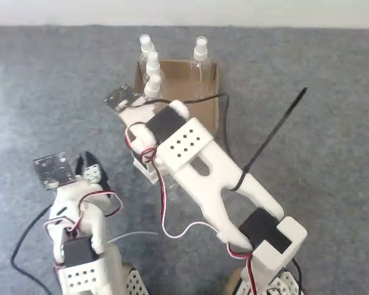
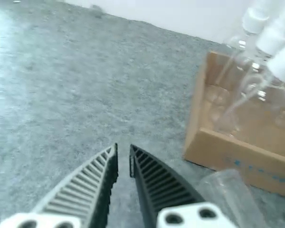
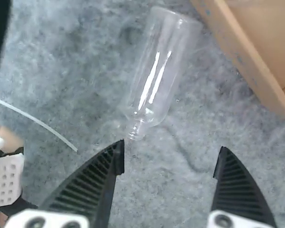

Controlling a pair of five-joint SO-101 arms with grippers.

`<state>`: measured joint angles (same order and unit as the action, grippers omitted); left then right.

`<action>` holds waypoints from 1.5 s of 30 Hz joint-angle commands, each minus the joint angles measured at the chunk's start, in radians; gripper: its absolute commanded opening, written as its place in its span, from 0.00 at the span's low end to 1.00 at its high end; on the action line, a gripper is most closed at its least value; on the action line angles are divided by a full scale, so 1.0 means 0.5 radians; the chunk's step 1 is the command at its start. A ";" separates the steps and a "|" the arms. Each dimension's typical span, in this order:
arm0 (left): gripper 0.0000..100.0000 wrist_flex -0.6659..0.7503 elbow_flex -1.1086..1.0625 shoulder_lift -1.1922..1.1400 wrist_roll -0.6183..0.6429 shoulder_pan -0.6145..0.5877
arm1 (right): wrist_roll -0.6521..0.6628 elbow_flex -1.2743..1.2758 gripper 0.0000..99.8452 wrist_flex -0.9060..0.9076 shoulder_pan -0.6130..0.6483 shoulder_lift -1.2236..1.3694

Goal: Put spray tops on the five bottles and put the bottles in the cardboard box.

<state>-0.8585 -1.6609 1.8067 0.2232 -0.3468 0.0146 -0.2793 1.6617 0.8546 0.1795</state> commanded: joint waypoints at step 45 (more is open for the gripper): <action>0.04 0.064 0.106 0.034 -0.012 -0.344 | 0.046 1.065 0.07 -1.343 0.094 -0.106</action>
<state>-0.8523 -1.6594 1.8067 0.2263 -0.5171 0.0222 0.2700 0.9912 0.8945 0.1795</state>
